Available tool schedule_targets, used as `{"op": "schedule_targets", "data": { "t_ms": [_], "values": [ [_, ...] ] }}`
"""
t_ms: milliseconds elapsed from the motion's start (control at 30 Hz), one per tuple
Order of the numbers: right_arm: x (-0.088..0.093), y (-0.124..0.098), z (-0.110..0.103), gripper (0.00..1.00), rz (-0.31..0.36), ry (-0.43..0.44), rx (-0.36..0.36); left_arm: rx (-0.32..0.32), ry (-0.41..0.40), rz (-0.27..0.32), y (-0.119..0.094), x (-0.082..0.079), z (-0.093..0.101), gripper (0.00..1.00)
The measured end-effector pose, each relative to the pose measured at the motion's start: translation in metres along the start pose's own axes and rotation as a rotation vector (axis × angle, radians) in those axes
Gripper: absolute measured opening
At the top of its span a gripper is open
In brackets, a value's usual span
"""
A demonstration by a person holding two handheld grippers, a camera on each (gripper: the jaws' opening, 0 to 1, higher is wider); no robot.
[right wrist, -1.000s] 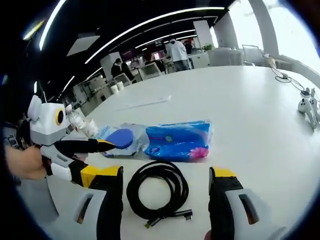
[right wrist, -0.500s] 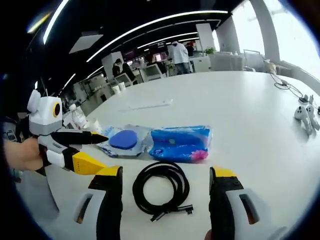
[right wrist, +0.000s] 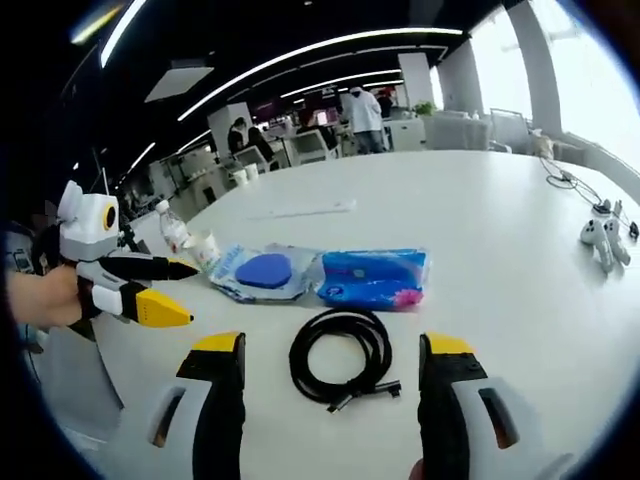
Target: Arrange the tabletop items into an orderly group along one side of the table until the central work area is clear of visible clutter.
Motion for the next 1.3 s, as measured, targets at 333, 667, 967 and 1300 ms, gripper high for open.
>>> {"op": "schedule_targets", "data": {
  "t_ms": [333,667,967,1300],
  "values": [
    [0.018,-0.032,-0.011,0.69,-0.007,-0.016,0.004,-0.051,-0.024,0.021,-0.06,0.026,-0.013,0.82],
    [0.036,-0.052,-0.019,0.7,-0.035,-0.029,-0.021,-0.134,-0.058,0.039,-0.109,0.046,-0.034,0.83],
    [0.026,-0.063,-0.013,0.74,-0.041,-0.016,-0.046,-0.207,-0.078,0.081,-0.148,0.042,-0.047,0.86],
    [0.027,-0.086,-0.009,0.79,-0.048,-0.021,-0.067,-0.291,-0.087,0.089,-0.198,0.051,-0.052,0.91]
  ]
}}
Point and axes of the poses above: the point that each gripper's makers call its tool centre point, and the gripper's own axes: y roughly forward along the fingers, z roughly to its right, x roughly out of its underside, the point moved 4 cm from there along -y, roughly backward along the fingers, and after that the axes turned 10 degrees about z, right-handed, at the moved point
